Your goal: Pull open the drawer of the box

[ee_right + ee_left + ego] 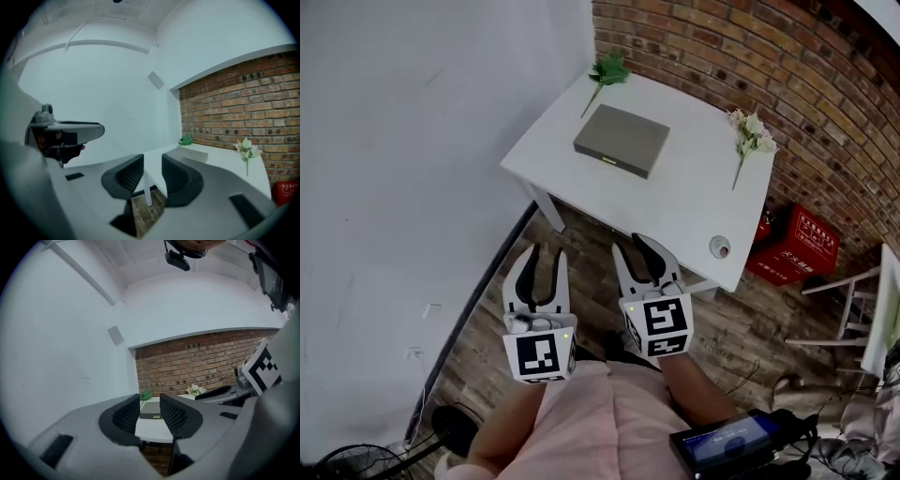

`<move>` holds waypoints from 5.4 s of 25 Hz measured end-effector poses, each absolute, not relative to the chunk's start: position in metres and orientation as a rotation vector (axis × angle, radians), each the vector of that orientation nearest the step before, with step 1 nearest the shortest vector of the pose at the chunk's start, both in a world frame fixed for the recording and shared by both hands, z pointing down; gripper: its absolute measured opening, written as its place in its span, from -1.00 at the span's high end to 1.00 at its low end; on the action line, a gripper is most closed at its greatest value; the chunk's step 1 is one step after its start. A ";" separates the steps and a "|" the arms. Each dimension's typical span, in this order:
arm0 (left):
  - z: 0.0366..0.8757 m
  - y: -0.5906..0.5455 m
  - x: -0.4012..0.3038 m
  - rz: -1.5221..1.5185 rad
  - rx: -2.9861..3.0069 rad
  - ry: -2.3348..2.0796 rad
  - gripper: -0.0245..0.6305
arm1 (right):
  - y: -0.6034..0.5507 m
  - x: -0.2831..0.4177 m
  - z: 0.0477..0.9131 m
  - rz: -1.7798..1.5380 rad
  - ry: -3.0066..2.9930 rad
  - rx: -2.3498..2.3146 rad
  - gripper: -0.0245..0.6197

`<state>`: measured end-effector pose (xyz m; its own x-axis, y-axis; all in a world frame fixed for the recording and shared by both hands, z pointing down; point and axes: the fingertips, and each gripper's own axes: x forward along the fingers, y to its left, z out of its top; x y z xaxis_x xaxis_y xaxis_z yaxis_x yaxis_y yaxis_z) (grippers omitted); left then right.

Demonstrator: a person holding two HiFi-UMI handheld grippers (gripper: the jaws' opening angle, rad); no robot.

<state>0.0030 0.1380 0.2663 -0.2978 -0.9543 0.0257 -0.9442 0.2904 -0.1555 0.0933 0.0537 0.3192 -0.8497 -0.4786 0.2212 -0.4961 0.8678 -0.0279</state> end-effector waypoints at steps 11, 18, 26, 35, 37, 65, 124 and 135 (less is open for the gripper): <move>0.284 0.106 -0.023 -0.234 -1.850 2.507 0.55 | 0.021 0.068 0.333 0.141 -2.801 0.749 0.54; 0.291 0.070 -0.057 -0.202 -1.921 2.471 0.57 | -0.006 0.041 0.341 0.144 -2.753 0.800 0.54; 0.312 0.017 -0.115 -0.205 -2.075 2.414 0.57 | -0.047 -0.017 0.361 0.258 -2.725 0.880 0.52; 0.290 -0.064 -0.165 -0.182 -2.214 2.192 0.60 | -0.110 -0.051 0.352 0.287 -2.636 1.119 0.54; 0.287 -0.078 -0.173 -0.166 -2.253 2.157 0.62 | -0.121 -0.057 0.348 0.286 -2.616 1.171 0.54; 0.298 -0.138 -0.180 -0.195 -2.476 1.920 0.57 | -0.161 -0.046 0.359 0.413 -2.494 1.479 0.54; 0.394 -0.207 -0.171 -0.454 -2.584 2.022 0.57 | -0.173 -0.067 0.514 1.647 -2.216 0.936 0.71; 0.388 -0.192 -0.172 -0.446 -2.577 1.999 0.57 | -0.158 -0.066 0.514 1.645 -2.223 0.959 0.72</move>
